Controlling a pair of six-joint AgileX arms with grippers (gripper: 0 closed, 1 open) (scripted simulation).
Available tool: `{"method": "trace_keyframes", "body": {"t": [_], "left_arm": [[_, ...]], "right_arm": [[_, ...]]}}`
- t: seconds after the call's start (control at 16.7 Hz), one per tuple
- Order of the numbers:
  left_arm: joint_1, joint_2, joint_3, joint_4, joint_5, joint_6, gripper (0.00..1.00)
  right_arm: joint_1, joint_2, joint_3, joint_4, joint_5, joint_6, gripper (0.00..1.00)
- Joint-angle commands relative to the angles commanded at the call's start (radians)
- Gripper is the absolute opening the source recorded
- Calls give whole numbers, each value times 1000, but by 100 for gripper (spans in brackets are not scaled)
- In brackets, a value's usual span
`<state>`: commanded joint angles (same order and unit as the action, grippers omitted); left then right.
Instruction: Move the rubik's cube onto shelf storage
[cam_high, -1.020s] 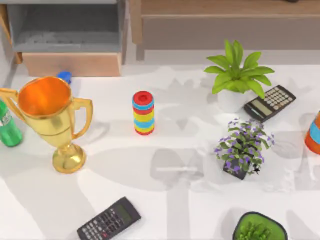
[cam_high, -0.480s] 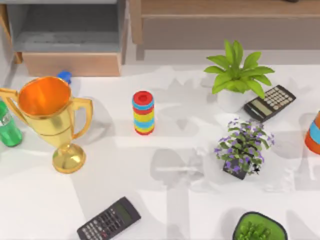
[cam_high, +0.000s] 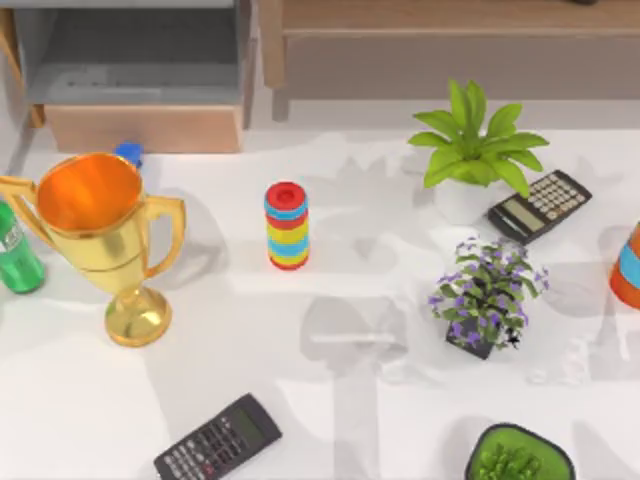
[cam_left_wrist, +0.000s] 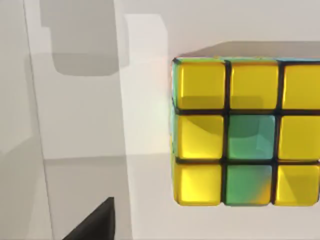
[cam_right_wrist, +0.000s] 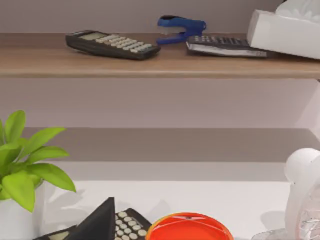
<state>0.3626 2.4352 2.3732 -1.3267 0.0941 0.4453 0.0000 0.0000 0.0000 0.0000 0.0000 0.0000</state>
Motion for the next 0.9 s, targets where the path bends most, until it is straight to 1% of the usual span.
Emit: {"method": "trace_keyframes", "body": {"t": [0.18,0.3,0.48,0.6,0.9], "left_arm": [[-1,-32,-15,-19,-1,3,100],[-5,-45,-49,3,-2,-1,100],[-7,-1,-95,89,-4,-5,100],[-10,50,-96,138,-3,-6,100],[-22,89,-71,160,-3,-17,100]], "right_arm": [[0,0,0,0,0,0,100],[0,0,0,0,0,0,100],[0,0,0,0,0,0,100],[0,0,0,0,0,0,100],[0,0,0,0,0,0,100]]}}
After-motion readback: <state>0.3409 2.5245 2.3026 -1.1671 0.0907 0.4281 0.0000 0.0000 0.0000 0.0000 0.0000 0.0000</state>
